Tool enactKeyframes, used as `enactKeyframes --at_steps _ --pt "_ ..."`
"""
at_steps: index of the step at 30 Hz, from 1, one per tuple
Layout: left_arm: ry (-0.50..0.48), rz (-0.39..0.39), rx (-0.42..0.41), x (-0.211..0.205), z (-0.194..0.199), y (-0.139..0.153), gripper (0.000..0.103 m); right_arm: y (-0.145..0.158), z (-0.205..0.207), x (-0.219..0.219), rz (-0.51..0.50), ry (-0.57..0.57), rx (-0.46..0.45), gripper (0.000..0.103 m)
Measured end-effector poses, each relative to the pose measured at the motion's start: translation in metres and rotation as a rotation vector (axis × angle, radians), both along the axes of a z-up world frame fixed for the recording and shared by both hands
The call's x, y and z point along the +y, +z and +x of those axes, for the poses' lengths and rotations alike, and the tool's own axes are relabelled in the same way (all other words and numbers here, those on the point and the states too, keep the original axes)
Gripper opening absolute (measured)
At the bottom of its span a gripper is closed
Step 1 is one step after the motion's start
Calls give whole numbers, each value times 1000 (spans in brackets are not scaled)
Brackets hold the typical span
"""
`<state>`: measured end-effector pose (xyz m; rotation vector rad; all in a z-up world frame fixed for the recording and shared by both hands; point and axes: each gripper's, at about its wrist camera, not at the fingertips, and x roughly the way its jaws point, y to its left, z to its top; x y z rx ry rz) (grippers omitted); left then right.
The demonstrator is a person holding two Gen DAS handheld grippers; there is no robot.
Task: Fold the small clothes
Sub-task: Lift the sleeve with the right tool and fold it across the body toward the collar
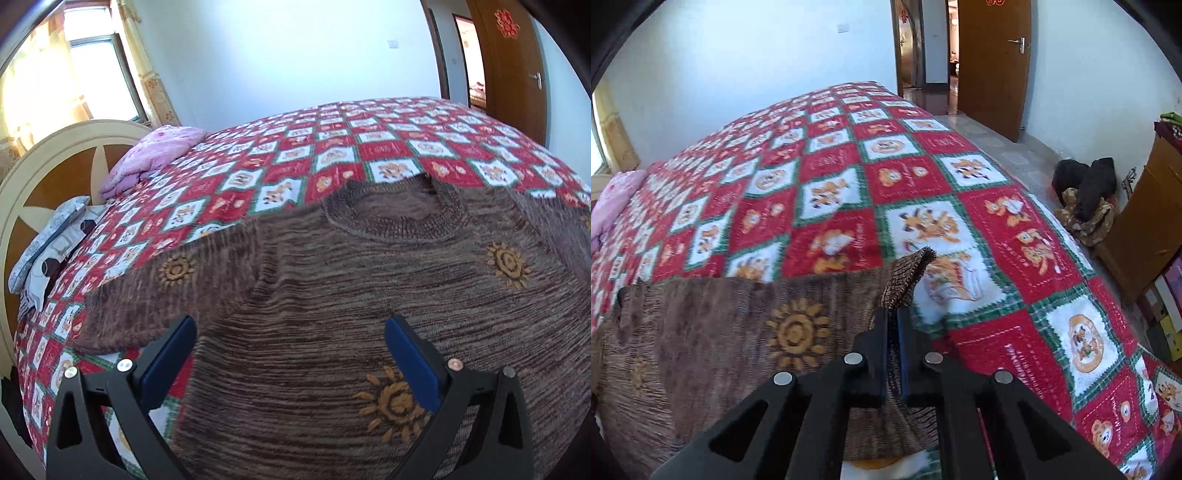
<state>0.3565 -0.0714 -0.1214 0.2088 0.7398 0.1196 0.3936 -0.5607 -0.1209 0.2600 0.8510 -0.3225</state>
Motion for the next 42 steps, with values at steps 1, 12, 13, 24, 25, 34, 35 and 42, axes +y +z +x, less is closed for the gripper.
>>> enactKeyframes --at_steps 1,12,13,24,25,34,35,42 --pt "4 -14 -3 4 -1 3 103 4 0 5 8 7 -7 4" --pt "24 -71 -14 35 -15 11 103 63 9 78 78 131 -99 4" --pt "26 -74 -14 38 -16 10 103 70 10 89 78 152 -112 4" --pt "48 -111 -13 65 -19 7 103 104 25 192 124 326 -146 4" --pt "49 -113 -13 67 -19 6 103 103 28 205 136 345 -145 4" --pt "77 -119 7 85 -18 -2 103 53 56 316 198 458 -90 4" --pt "80 -116 7 86 -18 -2 103 45 58 324 203 461 -86 4" --pt "103 -92 14 95 -20 -3 103 -29 54 378 376 616 36 59"
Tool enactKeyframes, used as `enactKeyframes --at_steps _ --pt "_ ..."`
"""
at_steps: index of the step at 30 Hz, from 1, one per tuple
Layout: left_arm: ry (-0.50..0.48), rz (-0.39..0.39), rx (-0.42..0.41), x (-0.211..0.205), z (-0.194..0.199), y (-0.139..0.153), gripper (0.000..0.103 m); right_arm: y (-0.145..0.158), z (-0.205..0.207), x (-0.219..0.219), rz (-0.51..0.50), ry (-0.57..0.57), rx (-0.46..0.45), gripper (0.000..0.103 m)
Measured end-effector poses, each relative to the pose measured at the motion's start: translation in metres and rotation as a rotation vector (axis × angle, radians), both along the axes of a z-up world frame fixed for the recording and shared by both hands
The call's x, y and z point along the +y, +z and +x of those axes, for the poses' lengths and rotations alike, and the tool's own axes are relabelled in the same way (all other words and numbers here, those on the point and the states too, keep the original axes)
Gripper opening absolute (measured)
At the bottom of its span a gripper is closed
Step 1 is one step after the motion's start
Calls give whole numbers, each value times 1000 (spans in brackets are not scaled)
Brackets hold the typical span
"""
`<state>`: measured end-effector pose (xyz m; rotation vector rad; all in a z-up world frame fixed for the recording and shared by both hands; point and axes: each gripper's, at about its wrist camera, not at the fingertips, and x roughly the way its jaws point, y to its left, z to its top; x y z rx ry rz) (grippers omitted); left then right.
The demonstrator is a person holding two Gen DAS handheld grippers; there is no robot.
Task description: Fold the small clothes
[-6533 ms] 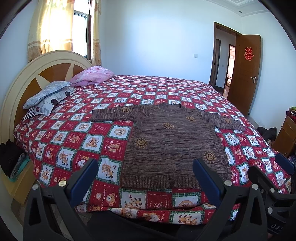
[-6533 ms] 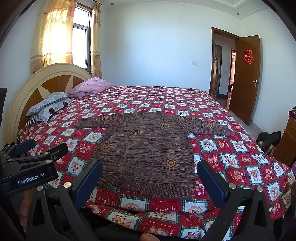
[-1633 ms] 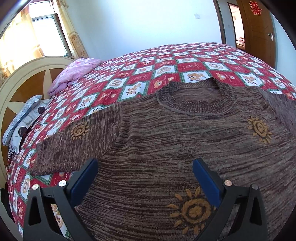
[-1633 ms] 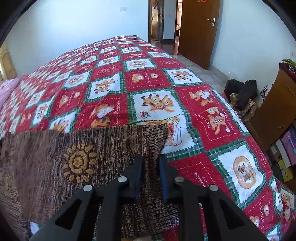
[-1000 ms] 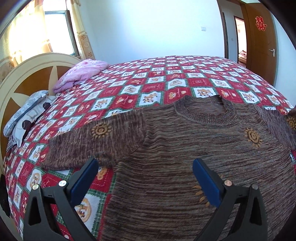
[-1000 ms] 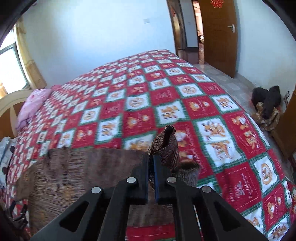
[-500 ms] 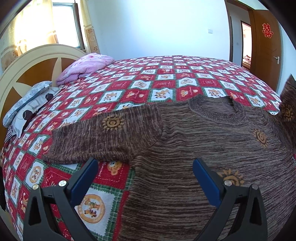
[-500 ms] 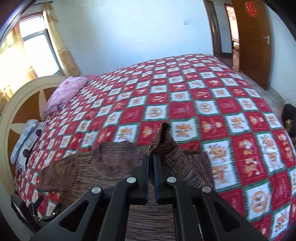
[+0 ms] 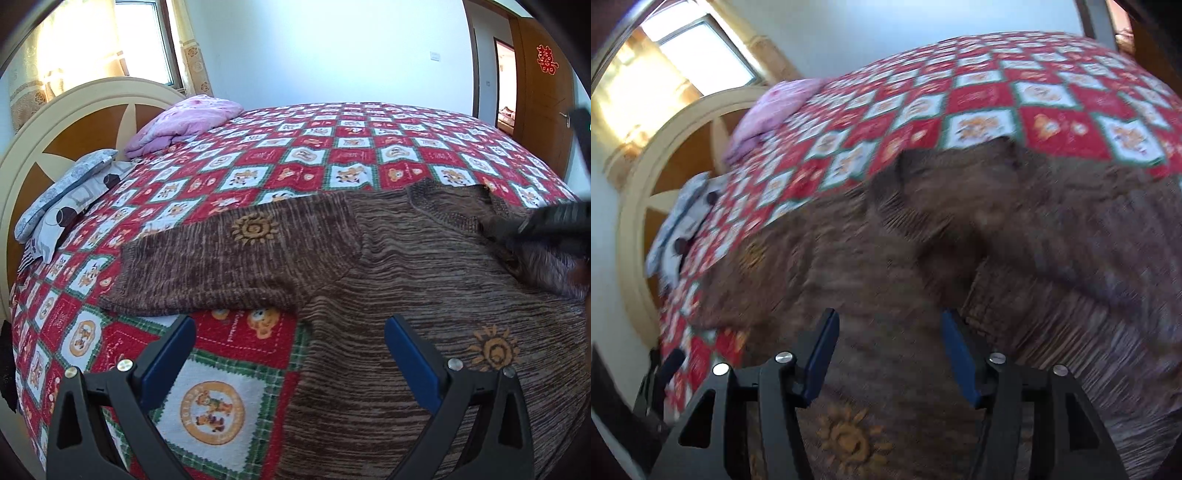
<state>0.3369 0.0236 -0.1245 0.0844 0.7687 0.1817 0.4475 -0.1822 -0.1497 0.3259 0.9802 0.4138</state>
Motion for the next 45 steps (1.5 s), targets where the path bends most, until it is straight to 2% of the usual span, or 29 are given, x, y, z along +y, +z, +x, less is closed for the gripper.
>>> enactKeyframes --at_steps 2,4,6,10,13,16,19,22,24,25,26,27,28,30,34,38,40,41,42,44,45 --pt "-1 16 -2 0 0 1 103 5 -19 -3 -48 22 -29 59" --pt "-6 29 -1 -2 1 2 103 16 -39 -25 -88 2 -75 59" --pt "-19 26 8 -6 4 3 103 28 -58 -52 -181 -40 -136 59" --pt "-120 -57 47 -31 16 11 103 34 -83 -104 -392 -151 -201 59" --pt "-209 -130 65 -63 29 16 103 24 -96 -129 -442 -188 -203 59" --pt "-253 -190 83 -90 43 15 103 15 -102 -135 -484 -186 -226 59" --pt "-280 -249 100 -118 59 11 97 12 -102 -136 -501 -178 -260 59" --pt "-294 -241 125 -143 69 2 91 7 -98 -136 -535 -186 -284 59" --pt "-307 -248 163 -155 75 -7 77 1 -97 -137 -531 -189 -285 59" --pt "-318 -252 178 -160 78 -12 59 -5 -97 -138 -527 -192 -278 59" --pt "-318 -237 193 -164 80 -16 32 -10 -96 -139 -522 -193 -266 59" --pt "-322 -231 213 -167 82 -21 11 -14 -96 -141 -519 -195 -251 59" --pt "-325 -235 220 -168 82 -22 12 -13 -97 -144 -509 -205 -248 59" --pt "-329 -253 184 -163 74 -15 9 -11 -99 -149 -476 -218 -255 59" --pt "-367 -278 124 -145 49 8 9 -17 -95 -155 -449 -230 -207 59" --pt "-353 -216 164 -132 39 -5 10 -17 -98 -152 -453 -218 -204 59" --pt "-330 -171 188 -128 42 -21 18 -17 -102 -152 -432 -207 -192 59" --pt "-315 -167 173 -125 41 -24 25 -16 -105 -154 -417 -208 -186 59" --pt "-295 -164 143 -121 39 -23 44 -15 -108 -156 -404 -212 -177 59" --pt "-251 -116 111 -117 39 -19 70 -10 -116 -165 -380 -232 -169 59" --pt "-250 -111 88 -113 38 -14 70 -7 -119 -168 -374 -242 -175 59"
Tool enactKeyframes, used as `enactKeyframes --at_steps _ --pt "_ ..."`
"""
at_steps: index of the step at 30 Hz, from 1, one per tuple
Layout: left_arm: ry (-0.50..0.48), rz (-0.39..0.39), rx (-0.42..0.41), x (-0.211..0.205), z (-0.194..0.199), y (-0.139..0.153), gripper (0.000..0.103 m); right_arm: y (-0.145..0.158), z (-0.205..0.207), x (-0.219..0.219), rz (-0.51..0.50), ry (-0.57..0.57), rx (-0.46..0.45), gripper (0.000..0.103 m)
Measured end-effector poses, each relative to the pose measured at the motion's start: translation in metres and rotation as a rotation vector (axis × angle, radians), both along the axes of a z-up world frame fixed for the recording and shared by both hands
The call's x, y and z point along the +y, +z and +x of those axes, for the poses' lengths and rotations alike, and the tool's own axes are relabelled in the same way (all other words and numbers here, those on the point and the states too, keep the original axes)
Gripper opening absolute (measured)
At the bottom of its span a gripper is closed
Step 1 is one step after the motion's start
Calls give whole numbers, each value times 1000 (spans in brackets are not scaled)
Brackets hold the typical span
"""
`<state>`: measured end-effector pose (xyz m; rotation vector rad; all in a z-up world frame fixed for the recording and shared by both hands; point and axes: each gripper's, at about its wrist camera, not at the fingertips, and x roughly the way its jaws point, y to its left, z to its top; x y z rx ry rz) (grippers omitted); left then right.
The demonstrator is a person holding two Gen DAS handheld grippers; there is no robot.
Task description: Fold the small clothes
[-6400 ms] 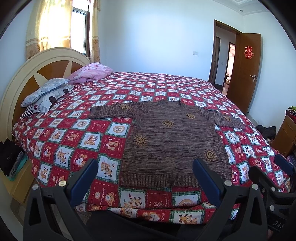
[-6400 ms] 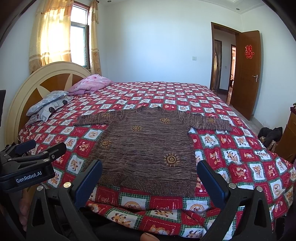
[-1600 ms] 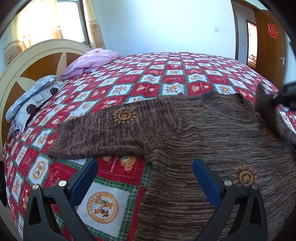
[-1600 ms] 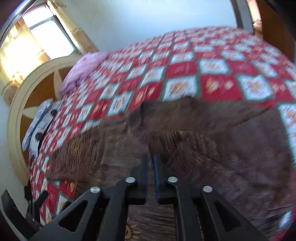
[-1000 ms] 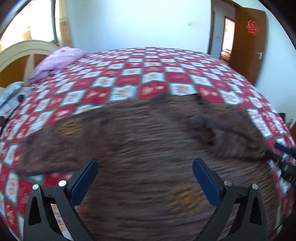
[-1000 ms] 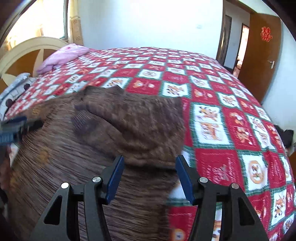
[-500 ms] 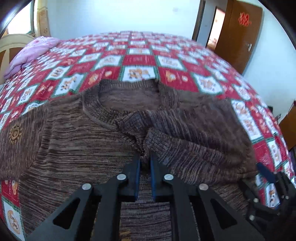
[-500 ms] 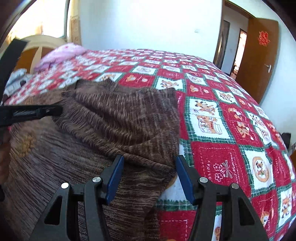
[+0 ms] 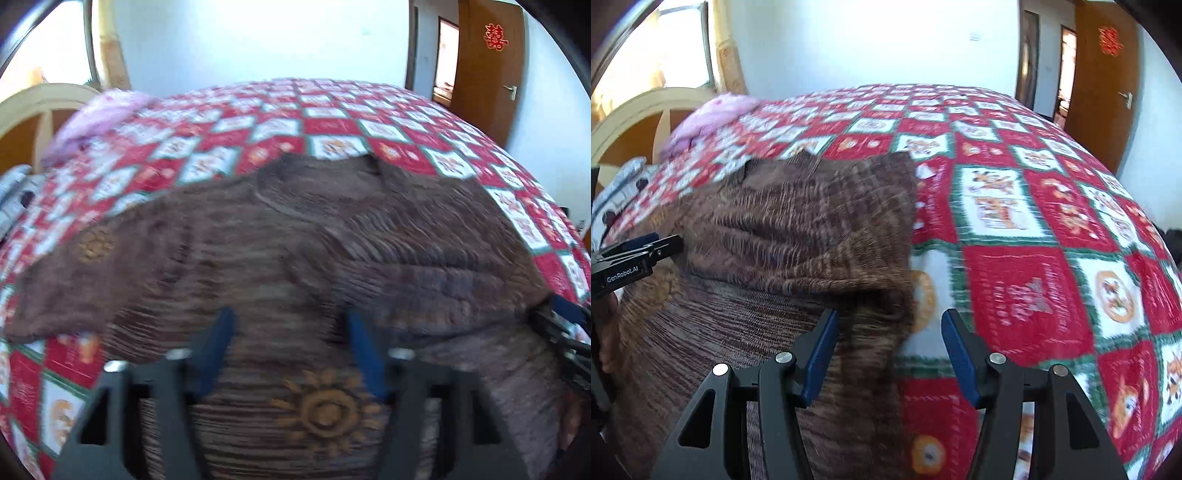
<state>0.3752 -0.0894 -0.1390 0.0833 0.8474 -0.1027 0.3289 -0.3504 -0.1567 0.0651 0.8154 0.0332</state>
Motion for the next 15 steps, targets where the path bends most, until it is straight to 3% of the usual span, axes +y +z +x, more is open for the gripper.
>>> enactKeyframes --at_steps 3,7,10,15 --pt "8 -7 -23 15 2 9 70 7 1 -7 -47 -31 -4 59" --pt "61 -25 -5 39 14 11 74 19 15 -13 5 -39 -15 59" --pt "82 -18 16 41 14 7 74 26 26 5 -15 2 -43 59" --pt "34 16 -13 15 5 7 74 23 54 58 -58 113 -34 59"
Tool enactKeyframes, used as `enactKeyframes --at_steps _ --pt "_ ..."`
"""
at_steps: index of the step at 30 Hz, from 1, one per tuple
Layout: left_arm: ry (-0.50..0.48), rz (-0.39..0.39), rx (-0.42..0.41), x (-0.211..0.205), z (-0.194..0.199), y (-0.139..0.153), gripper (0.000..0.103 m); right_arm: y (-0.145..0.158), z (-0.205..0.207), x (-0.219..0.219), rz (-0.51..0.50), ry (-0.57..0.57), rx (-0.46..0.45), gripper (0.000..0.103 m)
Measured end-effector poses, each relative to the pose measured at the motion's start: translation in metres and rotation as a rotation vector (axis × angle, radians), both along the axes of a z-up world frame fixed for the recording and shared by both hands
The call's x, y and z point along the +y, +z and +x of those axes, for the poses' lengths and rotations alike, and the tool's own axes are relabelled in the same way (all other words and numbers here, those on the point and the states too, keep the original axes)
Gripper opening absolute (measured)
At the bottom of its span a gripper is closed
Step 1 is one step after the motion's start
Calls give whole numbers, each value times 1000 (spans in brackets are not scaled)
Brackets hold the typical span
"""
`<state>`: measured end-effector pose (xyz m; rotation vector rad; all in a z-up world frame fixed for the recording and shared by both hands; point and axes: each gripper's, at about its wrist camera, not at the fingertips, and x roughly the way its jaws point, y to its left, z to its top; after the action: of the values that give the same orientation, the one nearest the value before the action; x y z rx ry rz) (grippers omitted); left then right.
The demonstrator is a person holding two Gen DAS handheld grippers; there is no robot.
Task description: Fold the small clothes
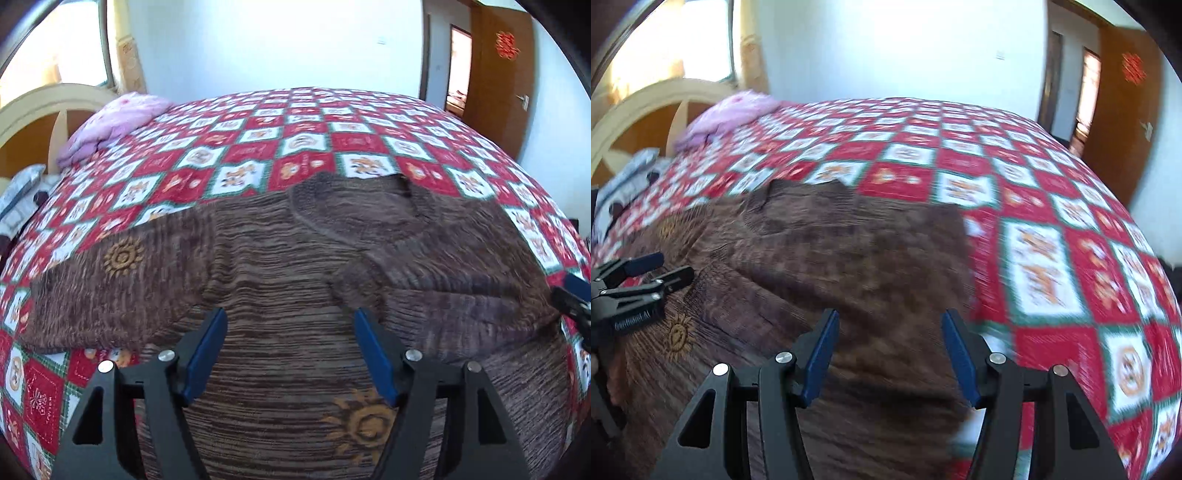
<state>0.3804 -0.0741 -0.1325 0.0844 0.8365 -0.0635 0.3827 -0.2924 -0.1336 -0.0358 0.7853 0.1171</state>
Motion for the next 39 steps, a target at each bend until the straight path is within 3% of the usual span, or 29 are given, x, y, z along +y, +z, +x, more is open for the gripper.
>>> enactKeyframes --at_steps 4,7,9,11,13,16,18,21,26,27,28,29,31,35,37,38,39 --pt "12 3 26 4 5 -4 74 4 -1 45 143 253 -6 57" --pt "39 14 24 18 17 -1 74 -2 4 72 130 346 12 52" --pt "50 38 11 25 27 0 74 -15 17 81 116 325 59 41" --pt "40 49 23 26 36 -5 75 -24 19 85 98 331 81 11" --pt "1 74 52 18 44 -15 79 -23 13 82 96 332 82 3" --pt "-26 143 43 5 49 -27 82 -18 -10 76 113 360 85 2" --pt "-11 163 30 4 52 -27 92 -16 -26 78 92 404 89 2" --pt "18 92 61 17 61 -29 97 -22 -48 80 55 463 121 2" --pt "36 3 109 29 57 -28 95 -29 -77 76 44 528 92 3" --pt "27 -16 122 31 52 -26 89 -28 -78 70 69 512 94 3" --pt "19 -34 130 30 48 -24 87 -27 -78 66 83 489 90 11" --pt "11 -58 141 31 42 -21 86 -25 -77 60 88 460 79 29" --pt "5 -121 149 31 35 -14 86 -18 -74 43 93 388 37 46" --pt "-45 -192 164 18 37 -6 86 -6 -65 8 87 220 -20 46" --pt "-67 -168 186 5 49 -12 77 -4 -62 -12 67 131 -50 46" --pt "-70 -160 196 1 54 -17 65 -3 -59 -19 45 93 -65 46" --pt "-77 -162 220 -4 60 -24 61 -3 -55 -25 11 60 -75 46"
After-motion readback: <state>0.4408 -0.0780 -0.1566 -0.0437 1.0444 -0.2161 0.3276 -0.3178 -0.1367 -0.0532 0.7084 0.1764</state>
